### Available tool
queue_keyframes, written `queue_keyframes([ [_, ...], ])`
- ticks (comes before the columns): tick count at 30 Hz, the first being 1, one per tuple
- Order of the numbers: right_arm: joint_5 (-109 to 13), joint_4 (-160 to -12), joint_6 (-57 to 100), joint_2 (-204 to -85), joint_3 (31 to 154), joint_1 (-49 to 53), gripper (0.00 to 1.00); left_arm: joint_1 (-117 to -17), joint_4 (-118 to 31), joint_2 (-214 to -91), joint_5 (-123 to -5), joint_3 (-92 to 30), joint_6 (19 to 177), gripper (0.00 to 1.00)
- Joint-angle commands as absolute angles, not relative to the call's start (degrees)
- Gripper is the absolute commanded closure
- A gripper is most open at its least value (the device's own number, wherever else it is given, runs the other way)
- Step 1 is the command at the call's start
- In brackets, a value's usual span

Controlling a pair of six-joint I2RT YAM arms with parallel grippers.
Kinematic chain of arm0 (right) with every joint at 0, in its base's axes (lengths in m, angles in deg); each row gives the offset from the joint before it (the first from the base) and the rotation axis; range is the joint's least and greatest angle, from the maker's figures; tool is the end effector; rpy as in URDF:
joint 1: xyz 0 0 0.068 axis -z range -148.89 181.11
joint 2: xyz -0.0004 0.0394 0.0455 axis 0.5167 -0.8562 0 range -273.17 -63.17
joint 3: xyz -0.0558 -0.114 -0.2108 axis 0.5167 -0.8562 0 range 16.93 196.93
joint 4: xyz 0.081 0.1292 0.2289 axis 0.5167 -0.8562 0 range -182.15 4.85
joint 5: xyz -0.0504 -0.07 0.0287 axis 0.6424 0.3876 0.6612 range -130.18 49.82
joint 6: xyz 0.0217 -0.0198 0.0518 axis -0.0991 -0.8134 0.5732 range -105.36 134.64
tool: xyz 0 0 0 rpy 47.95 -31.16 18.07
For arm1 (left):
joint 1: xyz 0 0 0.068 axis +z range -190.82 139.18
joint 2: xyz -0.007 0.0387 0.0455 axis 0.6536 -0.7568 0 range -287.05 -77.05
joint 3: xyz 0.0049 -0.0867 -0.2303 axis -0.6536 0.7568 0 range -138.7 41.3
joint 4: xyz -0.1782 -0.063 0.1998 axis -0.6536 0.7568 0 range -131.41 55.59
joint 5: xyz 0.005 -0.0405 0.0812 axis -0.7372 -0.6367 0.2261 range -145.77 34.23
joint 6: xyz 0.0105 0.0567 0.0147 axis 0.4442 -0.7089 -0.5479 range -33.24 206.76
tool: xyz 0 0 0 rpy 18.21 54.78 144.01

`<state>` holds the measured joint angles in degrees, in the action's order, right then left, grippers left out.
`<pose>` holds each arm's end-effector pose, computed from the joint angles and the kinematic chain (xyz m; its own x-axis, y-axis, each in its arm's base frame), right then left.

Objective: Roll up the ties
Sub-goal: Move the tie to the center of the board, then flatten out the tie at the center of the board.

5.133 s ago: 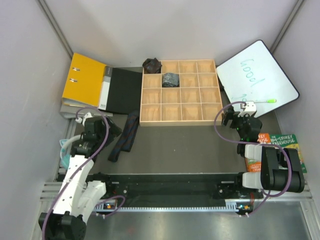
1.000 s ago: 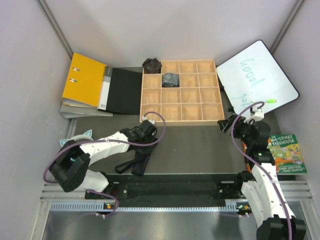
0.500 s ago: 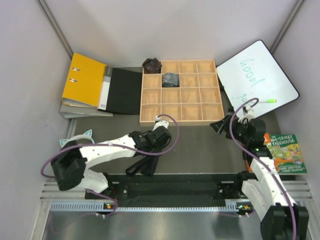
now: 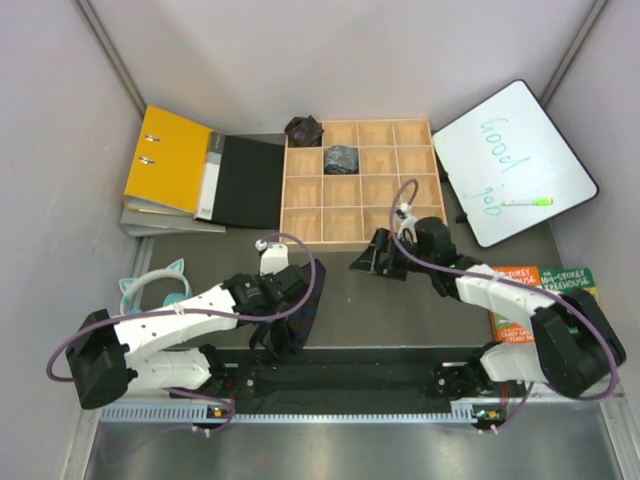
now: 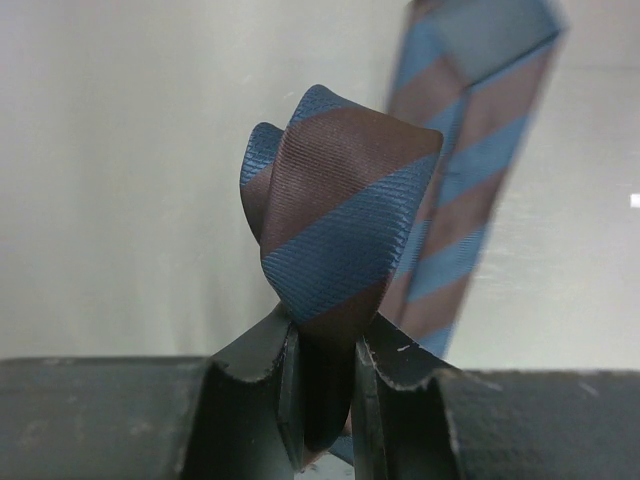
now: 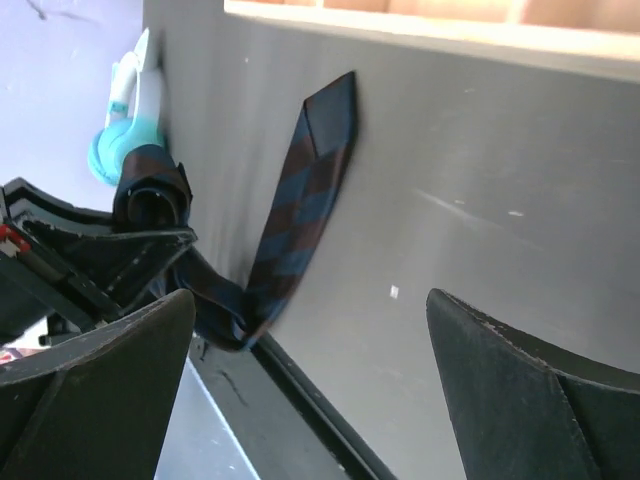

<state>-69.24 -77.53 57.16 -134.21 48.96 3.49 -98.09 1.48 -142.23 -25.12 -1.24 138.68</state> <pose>0.2368 0.1479 0.1619 -0.8623 0.2156 -0.4581 -0.2574 0.5924 0.7634 0.1427 -0.1811 0.1821 -0.7834 -0.0335 -0.6206 -0.0114 0.9991 -0.0397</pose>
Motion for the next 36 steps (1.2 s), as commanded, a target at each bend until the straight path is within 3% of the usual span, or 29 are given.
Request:
queue_keyframes([
  [1,-63.9,-69.8,62.7,-142.9,53.7,-2.6,0.01,-97.9,3.9,-142.4,-22.9,0.3,145.1,1.0],
  [15,-61.1,-62.2,69.3,-164.6,64.6,-10.3,0.01,-97.7,2.7,-141.0,-22.6,3.3,145.1,1.0],
  [32,-60.2,-53.3,73.0,-174.1,64.8,-15.3,0.01,-97.4,1.4,-140.7,-21.8,3.1,143.6,1.0],
  [35,-62.0,-48.9,75.3,-175.8,64.4,-15.4,0.21,-97.4,1.4,-140.7,-21.7,3.2,143.7,1.0],
  [36,-61.7,-48.4,76.0,-176.5,64.2,-15.3,0.36,-97.4,1.4,-140.7,-21.8,3.3,143.7,1.0],
])
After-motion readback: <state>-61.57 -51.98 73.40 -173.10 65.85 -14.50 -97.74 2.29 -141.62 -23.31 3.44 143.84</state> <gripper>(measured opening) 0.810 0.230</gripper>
